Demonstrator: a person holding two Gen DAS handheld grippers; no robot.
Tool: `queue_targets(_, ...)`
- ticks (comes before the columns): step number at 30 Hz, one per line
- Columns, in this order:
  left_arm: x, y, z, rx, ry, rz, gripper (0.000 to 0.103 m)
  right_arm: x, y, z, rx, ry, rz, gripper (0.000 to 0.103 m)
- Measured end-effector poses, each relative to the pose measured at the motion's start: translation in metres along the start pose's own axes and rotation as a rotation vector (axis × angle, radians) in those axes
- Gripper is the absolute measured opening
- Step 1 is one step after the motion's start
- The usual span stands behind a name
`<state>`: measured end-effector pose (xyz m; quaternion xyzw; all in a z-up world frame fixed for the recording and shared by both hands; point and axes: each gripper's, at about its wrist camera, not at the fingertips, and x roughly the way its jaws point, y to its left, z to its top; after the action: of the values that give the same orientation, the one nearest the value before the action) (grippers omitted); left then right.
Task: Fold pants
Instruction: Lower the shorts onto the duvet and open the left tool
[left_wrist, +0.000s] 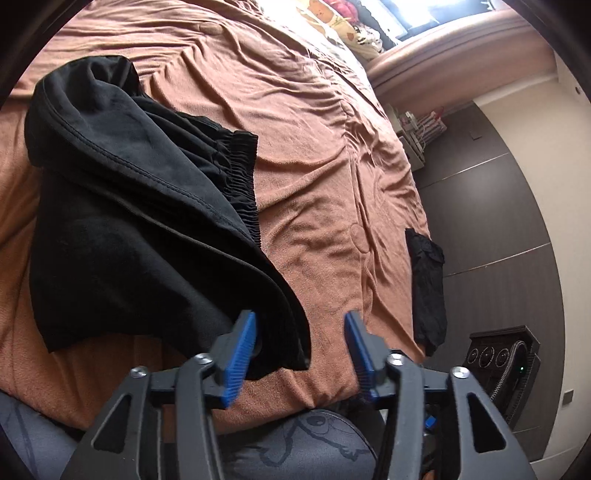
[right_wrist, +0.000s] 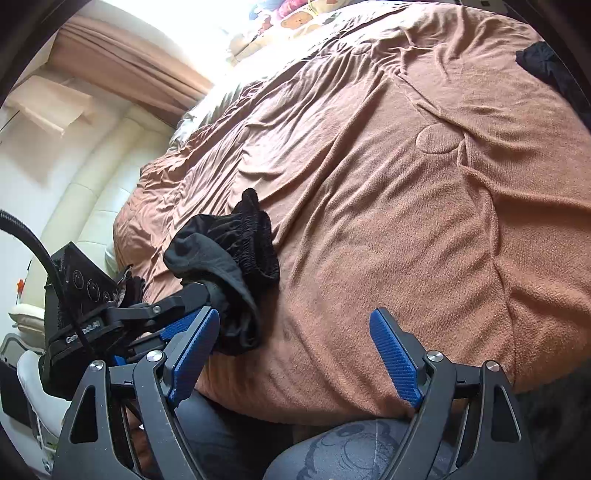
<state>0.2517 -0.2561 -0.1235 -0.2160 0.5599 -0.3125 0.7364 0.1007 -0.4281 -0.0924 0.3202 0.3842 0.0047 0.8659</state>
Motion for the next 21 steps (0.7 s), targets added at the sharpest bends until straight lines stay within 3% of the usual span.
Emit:
queue_targets(2,-0.016,-0.001,0.001,0.022,-0.047,0.012,0.078,0.002,0.004,0.0,-0.005,0.002,0.003,0.083)
queue_targets(4,-0.031,0.0,0.005,0.03,-0.082,0.012,0.08,0.006,0.008,0.001,-0.013,0.004,0.008,0.083)
queue_targets(13,-0.078,0.044,0.028,-0.035,-0.168,0.073,0.081,0.031,0.032,0.005,-0.06,0.034,0.001,0.083)
queue_targets(21,-0.088,0.085,0.049,-0.102,-0.208,0.116,0.082,0.062,0.056,0.014,-0.117,0.076,-0.003,0.083)
